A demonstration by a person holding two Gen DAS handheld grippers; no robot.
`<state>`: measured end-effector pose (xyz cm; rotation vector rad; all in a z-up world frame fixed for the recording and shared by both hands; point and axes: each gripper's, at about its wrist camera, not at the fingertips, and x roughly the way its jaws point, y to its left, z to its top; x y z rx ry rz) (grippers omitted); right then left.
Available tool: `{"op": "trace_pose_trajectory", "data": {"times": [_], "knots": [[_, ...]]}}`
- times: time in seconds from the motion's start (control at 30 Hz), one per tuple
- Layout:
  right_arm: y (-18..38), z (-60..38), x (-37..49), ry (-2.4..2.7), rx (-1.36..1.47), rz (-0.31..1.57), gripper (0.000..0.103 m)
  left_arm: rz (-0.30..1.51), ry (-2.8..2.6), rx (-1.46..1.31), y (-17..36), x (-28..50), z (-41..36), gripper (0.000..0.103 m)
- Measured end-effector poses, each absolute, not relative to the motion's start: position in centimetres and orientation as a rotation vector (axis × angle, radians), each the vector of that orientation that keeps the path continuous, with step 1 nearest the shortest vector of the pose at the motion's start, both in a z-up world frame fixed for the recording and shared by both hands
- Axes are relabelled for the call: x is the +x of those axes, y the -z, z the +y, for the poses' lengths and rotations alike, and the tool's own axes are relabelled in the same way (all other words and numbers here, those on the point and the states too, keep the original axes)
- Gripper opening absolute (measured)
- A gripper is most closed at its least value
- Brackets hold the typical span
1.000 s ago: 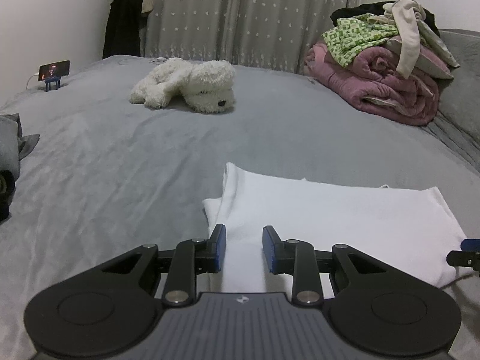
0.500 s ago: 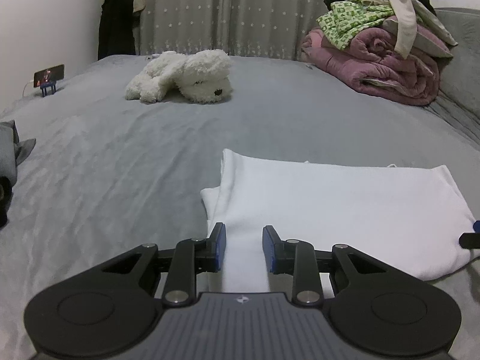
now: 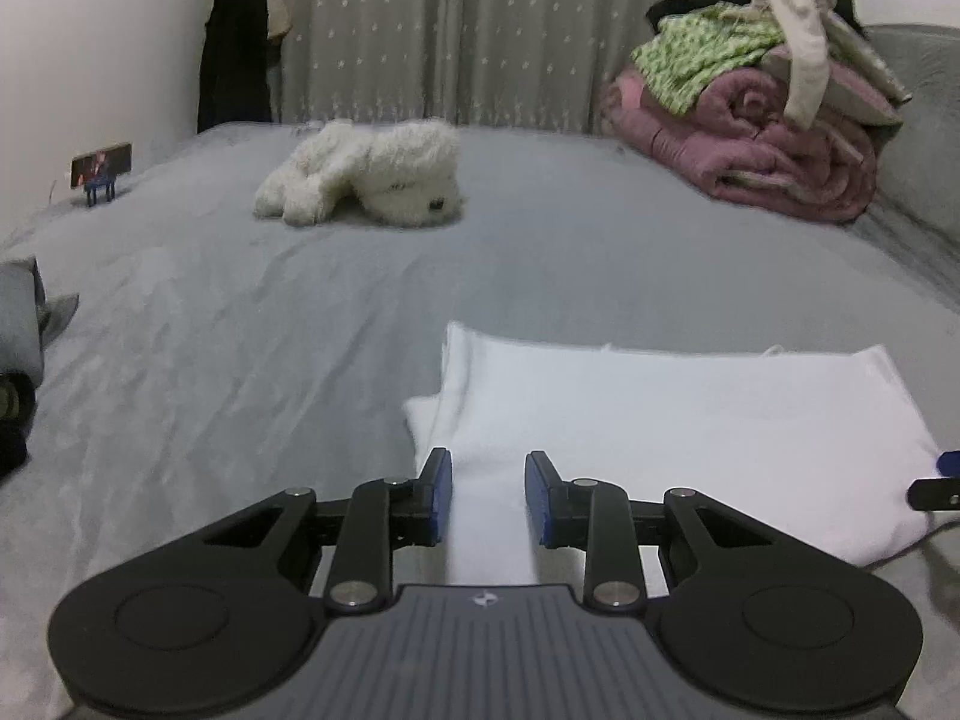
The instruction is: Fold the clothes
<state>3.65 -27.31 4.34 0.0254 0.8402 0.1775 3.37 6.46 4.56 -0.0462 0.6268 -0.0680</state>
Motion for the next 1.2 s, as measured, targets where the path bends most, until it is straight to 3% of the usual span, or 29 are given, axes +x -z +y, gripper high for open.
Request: {"op": "trace_pose_trajectory", "data": {"times": [0.7,0.97,1.2], "knots": [[-4.3,-30.2,4.1,-0.091,0.114,0.890,0.071,0.695,-0.043,-0.033,-3.5,4.8,7.9,0.038],[-4.1,-30.5,4.1,-0.077,0.122,0.898,0.075,0.693,-0.051,-0.032,-4.0,4.9,8.1,0.041],[-5.4,-32.3,3.4,-0.116,0.370,0.889,0.074,0.623,-0.063,-0.057,-5.7,4.2,7.9,0.040]]}}
